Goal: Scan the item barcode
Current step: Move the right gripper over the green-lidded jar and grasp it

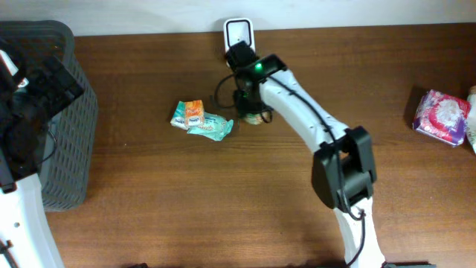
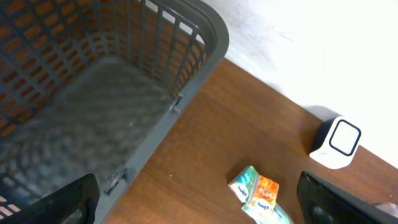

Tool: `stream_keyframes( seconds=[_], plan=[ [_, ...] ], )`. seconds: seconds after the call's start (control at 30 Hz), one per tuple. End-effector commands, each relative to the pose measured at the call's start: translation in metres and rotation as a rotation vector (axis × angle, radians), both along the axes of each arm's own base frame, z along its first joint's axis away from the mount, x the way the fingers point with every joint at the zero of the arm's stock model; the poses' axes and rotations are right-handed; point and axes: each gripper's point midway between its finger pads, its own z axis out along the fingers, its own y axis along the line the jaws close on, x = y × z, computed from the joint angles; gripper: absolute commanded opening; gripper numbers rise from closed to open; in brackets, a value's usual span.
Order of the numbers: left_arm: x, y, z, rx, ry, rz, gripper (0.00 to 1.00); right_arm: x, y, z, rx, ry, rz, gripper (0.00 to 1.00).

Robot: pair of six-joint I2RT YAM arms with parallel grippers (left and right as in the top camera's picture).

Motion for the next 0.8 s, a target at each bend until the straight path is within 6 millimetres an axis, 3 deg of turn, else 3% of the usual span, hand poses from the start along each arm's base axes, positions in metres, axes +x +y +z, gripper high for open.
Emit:
stream_keyframes(
  seconds=[0.0,0.13,0.2,0.27,0.33,0.37,0.4,0.43,0.53,0.57,0.6,0.7,0.77],
  plan=[
    [-0.002,0.004,0.001,0.003,0.0,0.019,0.99,-0.002,-0.024,0.027,-0.032,-0.008,0.015,0.65],
    [-0.002,0.004,0.0,0.003,0.0,0.018,0.99,0.006,-0.045,0.027,-0.053,-0.001,0.055,0.66],
    [-0.002,0.004,0.001,0.003,0.0,0.019,0.99,0.01,-0.04,0.024,-0.068,-0.011,0.294,0.66],
    [-0.002,0.004,0.001,0.003,0.0,0.019,0.99,0.014,-0.044,0.025,-0.077,-0.02,0.323,0.72],
    [-0.002,0.004,0.0,0.003,0.0,0.019,0.99,0.019,-0.052,0.034,-0.023,-0.03,0.116,0.78],
    [-0.002,0.004,0.001,0.003,0.0,0.019,0.99,0.02,-0.057,0.04,0.013,-0.028,-0.028,0.84],
    [-0.002,0.004,0.001,0.003,0.0,0.019,0.99,0.019,-0.06,0.047,0.053,-0.017,-0.147,0.99],
    [-0.002,0.004,0.001,0.003,0.0,0.019,0.99,0.018,-0.055,0.051,0.114,-0.001,-0.206,0.99],
    [-0.002,0.004,0.001,0.003,0.0,0.019,0.99,-0.003,-0.003,0.066,0.467,0.176,-0.207,0.99],
    [-0.002,0.004,0.001,0.003,0.0,0.019,0.99,0.001,-0.006,0.064,0.444,0.158,-0.213,0.99],
    [-0.002,0.004,0.001,0.003,0.0,0.019,0.99,0.008,-0.017,0.06,0.397,0.123,-0.288,0.89],
    [-0.002,0.004,0.0,0.003,0.0,0.018,0.99,0.012,-0.048,0.051,0.329,0.104,-0.796,0.92],
    [-0.002,0.004,0.001,0.003,0.0,0.019,0.99,0.011,-0.047,0.046,0.344,0.107,-0.957,0.92]
  ],
)
